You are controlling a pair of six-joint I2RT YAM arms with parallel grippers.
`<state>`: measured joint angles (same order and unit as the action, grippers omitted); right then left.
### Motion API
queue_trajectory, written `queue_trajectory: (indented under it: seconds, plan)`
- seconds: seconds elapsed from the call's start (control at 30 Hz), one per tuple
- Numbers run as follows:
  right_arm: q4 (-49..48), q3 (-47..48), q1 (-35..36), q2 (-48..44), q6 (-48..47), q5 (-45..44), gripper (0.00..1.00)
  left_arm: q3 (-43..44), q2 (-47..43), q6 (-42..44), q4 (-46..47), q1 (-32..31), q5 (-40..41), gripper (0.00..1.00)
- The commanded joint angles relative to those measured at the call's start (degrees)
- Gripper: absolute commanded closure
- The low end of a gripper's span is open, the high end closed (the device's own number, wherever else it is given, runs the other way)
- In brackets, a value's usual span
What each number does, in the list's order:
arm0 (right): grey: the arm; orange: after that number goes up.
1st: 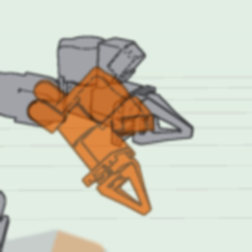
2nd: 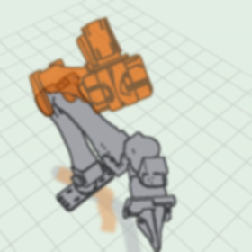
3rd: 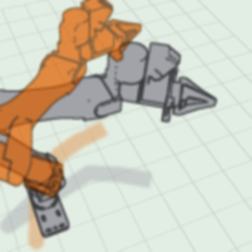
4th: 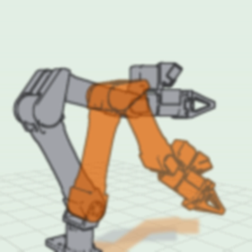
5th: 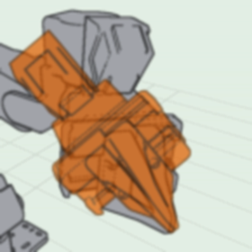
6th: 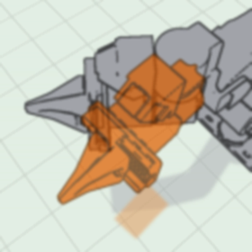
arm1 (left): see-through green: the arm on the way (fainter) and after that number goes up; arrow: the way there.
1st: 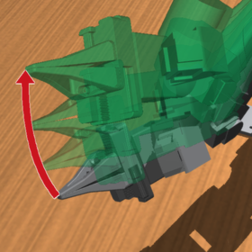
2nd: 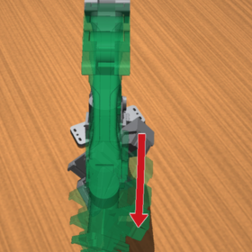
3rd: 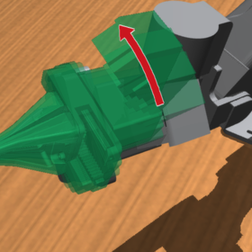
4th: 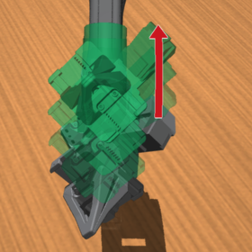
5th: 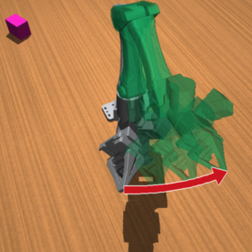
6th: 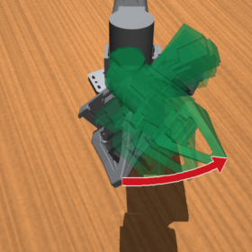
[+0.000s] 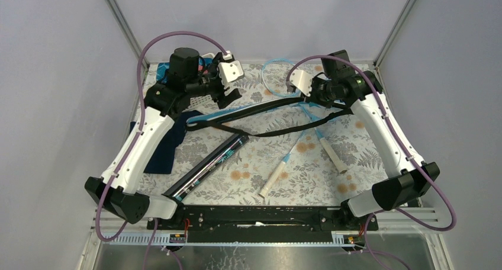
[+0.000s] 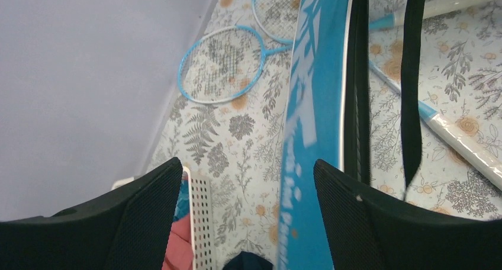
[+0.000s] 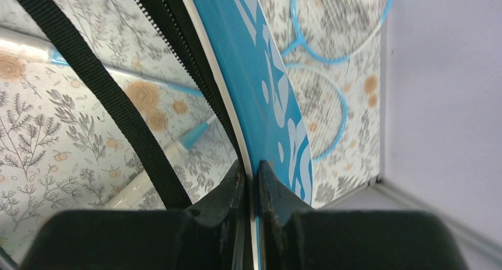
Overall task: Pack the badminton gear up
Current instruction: Pick up the racket bag from the center of the board.
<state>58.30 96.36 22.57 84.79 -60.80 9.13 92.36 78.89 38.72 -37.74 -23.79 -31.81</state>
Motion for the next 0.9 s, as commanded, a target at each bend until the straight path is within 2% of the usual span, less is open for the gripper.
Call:
queue_trajectory:
  seconds: [0.0, 0.23, 0.4, 0.7, 0.87]
  plan:
    - [-0.66, 4.07, 3.41, 1.01, -5.28, 5.63, 1.0, 3.28, 2.75, 1.73, -7.51, -0.99, -2.25, 0.15]
    - [-2.49, 8.16, 6.6, 5.73, -3.78, 10.82, 1.0, 2.09, 3.91, -3.9, -10.09, -1.69, -10.46, 0.14]
    - [-4.18, 7.67, 8.36, 7.61, -2.59, 10.8, 1.0, 0.38, 4.74, -7.95, -9.93, -2.84, -13.11, 0.15]
    - [-7.35, 3.67, 9.12, 6.65, -1.0, 10.7, 1.0, -2.55, 7.66, -9.99, -7.1, -4.5, -6.16, 0.32]
    - [-8.64, 0.01, 9.15, 5.13, -0.85, 10.82, 1.0, -4.18, 8.06, -9.87, -5.42, -4.51, -5.56, 0.41]
